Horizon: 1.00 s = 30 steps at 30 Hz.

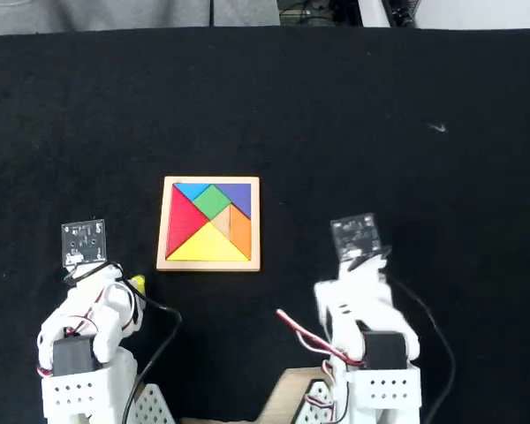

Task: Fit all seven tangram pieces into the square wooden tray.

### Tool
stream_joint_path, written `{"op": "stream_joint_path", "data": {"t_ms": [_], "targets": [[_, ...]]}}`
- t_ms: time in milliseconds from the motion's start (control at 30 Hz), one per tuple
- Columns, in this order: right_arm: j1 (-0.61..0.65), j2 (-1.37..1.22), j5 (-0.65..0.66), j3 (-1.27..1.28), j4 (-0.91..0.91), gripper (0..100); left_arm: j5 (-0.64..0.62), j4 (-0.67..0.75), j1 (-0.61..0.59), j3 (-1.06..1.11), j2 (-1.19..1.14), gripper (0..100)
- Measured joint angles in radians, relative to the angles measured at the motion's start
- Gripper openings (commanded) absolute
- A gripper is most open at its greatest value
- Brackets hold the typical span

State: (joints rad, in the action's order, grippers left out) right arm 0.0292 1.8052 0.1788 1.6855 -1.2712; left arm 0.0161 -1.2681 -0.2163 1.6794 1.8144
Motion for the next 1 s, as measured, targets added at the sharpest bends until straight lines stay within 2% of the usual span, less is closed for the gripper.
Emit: {"op": "stream_joint_path", "data": {"t_ms": [1000], "targets": [[0.025,0.000,0.000,0.000,-0.026,1.1,0.000,0.000,0.000,0.000,0.000,16]]}}
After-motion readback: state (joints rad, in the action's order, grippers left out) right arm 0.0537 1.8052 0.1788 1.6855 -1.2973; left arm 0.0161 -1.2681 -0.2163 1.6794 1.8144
